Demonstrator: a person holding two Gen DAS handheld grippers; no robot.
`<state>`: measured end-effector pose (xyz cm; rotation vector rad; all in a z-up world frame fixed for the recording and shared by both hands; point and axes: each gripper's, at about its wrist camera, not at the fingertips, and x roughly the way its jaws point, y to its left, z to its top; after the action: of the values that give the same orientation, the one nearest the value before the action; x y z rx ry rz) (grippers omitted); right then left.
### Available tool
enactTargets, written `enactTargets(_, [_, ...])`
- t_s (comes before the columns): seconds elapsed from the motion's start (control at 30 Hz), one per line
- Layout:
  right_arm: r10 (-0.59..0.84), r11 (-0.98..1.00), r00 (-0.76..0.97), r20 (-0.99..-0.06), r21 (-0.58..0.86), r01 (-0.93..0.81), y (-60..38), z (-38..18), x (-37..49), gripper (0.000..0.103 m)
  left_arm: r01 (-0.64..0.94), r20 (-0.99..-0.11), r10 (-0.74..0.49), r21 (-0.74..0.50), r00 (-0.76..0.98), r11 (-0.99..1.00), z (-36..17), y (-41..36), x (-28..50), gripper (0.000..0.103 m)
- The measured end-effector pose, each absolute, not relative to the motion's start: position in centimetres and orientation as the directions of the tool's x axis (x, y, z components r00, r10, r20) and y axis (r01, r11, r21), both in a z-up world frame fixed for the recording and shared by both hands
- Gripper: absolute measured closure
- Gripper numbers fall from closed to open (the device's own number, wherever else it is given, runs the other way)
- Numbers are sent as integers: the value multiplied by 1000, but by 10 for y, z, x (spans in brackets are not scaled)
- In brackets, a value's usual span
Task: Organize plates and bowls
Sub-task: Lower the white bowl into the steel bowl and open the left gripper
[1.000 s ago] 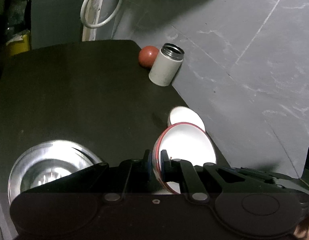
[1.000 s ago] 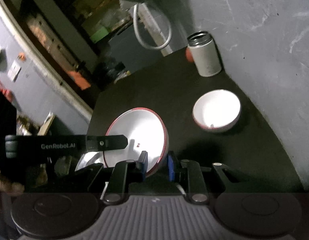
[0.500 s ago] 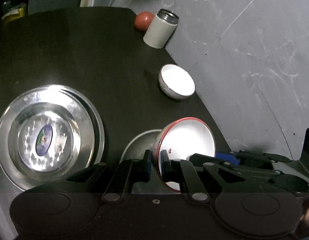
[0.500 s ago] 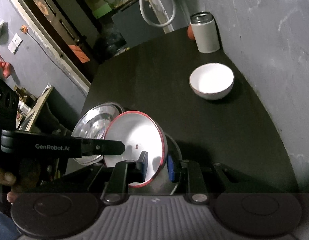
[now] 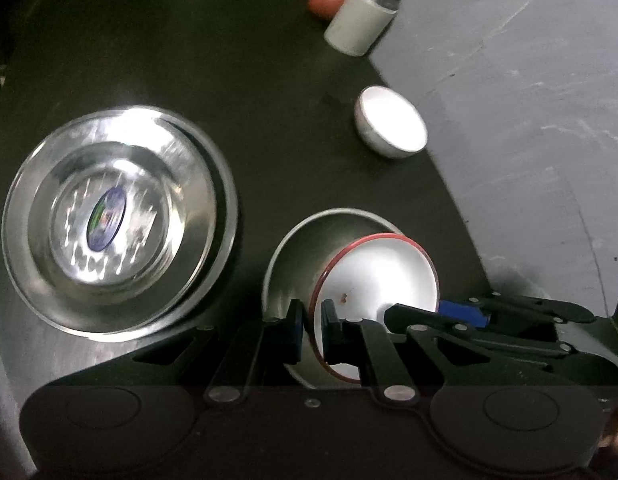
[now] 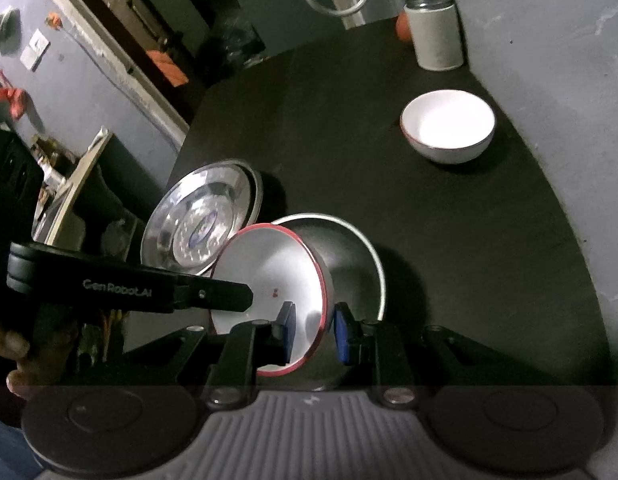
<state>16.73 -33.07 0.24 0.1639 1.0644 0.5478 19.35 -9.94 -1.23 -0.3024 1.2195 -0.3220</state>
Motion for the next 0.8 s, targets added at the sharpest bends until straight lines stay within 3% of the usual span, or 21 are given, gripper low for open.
enactTargets(0.8, [491,859,316,-812,391,-329,-327,-4,182,71,64,-900,-366,-361,235,930,-24,-111,206,93])
